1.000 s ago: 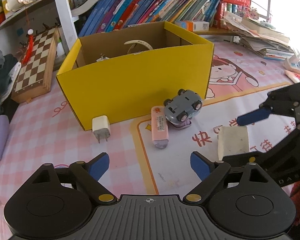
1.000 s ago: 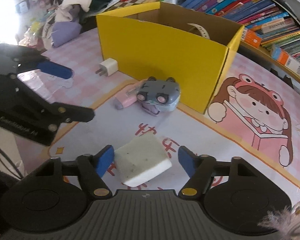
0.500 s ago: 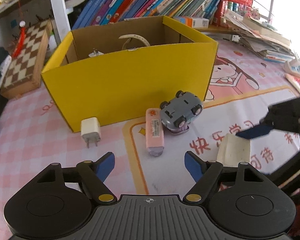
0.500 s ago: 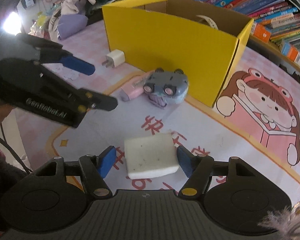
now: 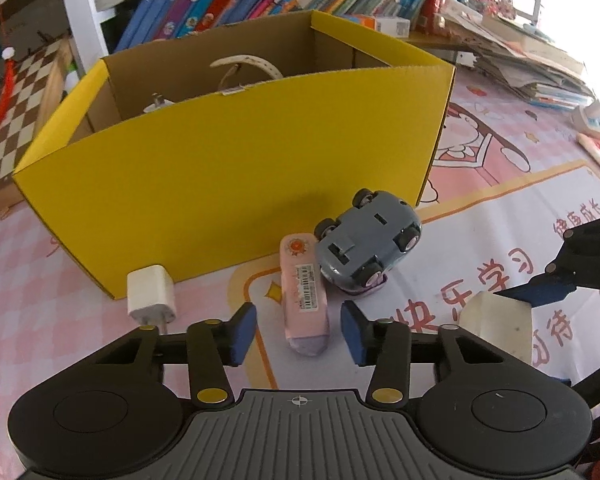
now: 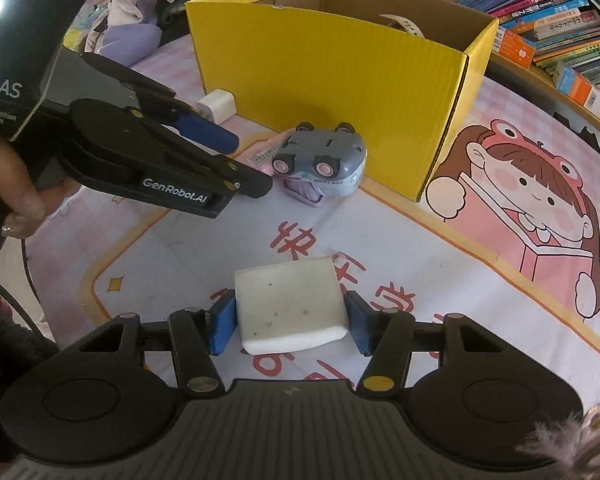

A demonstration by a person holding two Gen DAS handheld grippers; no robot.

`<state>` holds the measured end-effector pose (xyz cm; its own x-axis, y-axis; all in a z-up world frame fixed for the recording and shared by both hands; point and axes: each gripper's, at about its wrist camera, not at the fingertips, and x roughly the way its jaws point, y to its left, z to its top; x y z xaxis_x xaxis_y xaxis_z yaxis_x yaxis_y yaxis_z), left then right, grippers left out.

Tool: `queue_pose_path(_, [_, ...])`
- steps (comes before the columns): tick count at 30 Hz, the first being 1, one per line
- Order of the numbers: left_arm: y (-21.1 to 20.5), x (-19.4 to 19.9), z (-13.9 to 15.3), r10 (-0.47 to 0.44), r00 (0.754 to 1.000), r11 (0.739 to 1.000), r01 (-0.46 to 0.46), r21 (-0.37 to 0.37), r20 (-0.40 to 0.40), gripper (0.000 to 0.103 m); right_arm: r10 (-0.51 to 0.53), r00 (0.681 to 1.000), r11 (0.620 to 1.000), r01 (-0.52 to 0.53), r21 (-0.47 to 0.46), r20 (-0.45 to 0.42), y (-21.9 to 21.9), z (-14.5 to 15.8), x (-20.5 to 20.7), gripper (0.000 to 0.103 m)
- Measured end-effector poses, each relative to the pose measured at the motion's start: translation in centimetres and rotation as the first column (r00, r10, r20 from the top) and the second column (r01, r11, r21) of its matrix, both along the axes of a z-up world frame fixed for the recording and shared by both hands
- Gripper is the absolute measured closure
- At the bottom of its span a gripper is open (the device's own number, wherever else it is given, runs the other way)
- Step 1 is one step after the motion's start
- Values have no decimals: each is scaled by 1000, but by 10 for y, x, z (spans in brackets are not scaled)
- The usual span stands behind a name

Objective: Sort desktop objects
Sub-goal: 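Grasp the pink eraser with the left tool while the right tool lifts the white block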

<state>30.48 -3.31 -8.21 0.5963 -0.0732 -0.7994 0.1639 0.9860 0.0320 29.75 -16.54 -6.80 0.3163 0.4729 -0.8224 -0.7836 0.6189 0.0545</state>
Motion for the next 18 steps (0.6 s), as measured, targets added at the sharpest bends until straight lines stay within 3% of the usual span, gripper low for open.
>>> queue_pose_path(6, [3,5,-3,3,1000,1000,-3,-14,-14,67,-13,1000,1000,13,-8,-2,1,-1,1,47])
queue_pose_path(9, [4,4,-2,-8,1000,1000,8,-17,-15,80,-13,1000,1000,13,-13,-4,2,-1,-1,49])
queue_pose_path(18, [24,-19,14,21,1000,998,-21,-65,1,81,-35,999,999,35,-4,31,2,8,-5,58])
